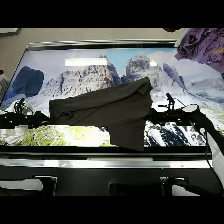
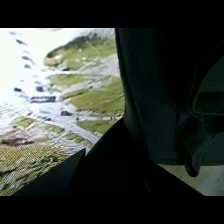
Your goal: Fold the clothes and pants, and hang the long-sleeved shirts on hangers.
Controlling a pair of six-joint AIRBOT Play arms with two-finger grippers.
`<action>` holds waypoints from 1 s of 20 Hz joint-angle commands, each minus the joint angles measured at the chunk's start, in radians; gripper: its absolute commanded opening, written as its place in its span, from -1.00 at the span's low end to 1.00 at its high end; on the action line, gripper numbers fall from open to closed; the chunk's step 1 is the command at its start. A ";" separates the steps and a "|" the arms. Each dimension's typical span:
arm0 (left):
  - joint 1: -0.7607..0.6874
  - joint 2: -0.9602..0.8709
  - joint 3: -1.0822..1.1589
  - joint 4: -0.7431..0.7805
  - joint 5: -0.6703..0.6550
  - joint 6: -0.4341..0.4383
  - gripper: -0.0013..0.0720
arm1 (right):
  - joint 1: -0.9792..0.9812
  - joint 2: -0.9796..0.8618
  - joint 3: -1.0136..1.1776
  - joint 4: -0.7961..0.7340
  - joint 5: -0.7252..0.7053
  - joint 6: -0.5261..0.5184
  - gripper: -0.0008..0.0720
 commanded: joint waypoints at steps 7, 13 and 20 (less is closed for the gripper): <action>-0.092 0.064 0.034 -0.192 -0.051 0.000 -0.93 | 0.001 0.137 0.066 0.004 -0.004 0.048 -0.88; -0.177 0.277 0.392 -0.191 -0.009 -0.144 -0.93 | 0.001 0.176 0.558 -0.124 0.059 0.139 -0.88; -0.179 0.594 0.831 0.101 0.028 -0.412 -0.93 | 0.001 0.258 1.237 -0.314 0.233 0.270 -0.88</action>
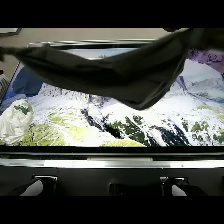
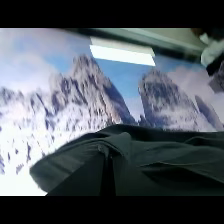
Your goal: Fold the clothes and pants, and hang the long-sleeved shirts on hangers.
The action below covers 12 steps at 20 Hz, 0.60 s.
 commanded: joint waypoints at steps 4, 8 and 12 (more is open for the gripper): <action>-0.003 0.342 0.152 0.367 -0.005 -0.228 -0.93 | 0.001 0.261 0.232 -0.210 0.093 0.136 -0.88; -0.003 0.451 0.152 0.451 -0.078 -0.299 -0.93 | 0.001 0.377 0.232 -0.290 0.098 0.206 -0.88; -0.003 0.428 0.125 0.453 -0.094 -0.301 -0.93 | 0.001 0.349 0.214 -0.330 0.101 0.245 -0.88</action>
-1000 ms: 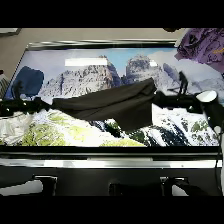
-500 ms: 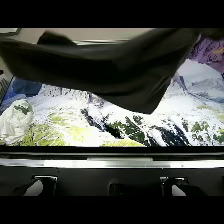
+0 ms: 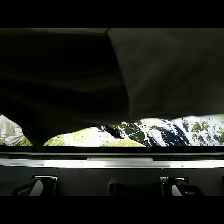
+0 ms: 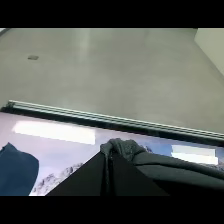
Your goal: Fold the clothes and pants, and hang the long-sleeved shirts on hangers.
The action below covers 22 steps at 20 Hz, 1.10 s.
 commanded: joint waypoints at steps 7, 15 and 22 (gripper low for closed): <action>-0.055 -0.267 -0.373 0.008 0.062 0.051 -0.93 | 0.002 -0.384 -0.065 -0.045 0.068 0.126 -0.88; -0.208 -0.787 -0.471 0.011 0.534 0.020 -0.93 | 0.003 -0.966 -0.065 0.005 -0.117 0.146 -0.88; -0.229 -0.964 -0.443 -0.042 0.599 -0.063 -0.92 | 0.003 -1.207 -0.065 0.092 -0.170 0.146 -0.87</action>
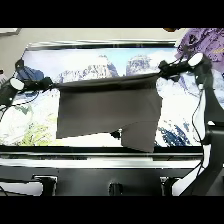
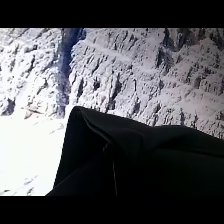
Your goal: Fold the clothes and pants, and hang the long-sleeved shirts on hangers.
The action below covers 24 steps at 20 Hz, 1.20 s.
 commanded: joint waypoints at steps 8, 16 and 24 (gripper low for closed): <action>0.108 -0.019 0.118 -0.035 -0.425 0.003 0.72 | -0.069 0.034 0.001 0.012 0.264 -0.138 0.17; 0.321 0.343 -0.126 -0.009 -0.623 0.101 0.71 | -0.370 0.298 -0.463 0.180 0.404 -0.408 0.16; 0.335 0.439 -0.298 -0.009 -0.585 0.100 0.70 | -0.383 0.351 -0.977 0.322 0.248 -0.661 0.17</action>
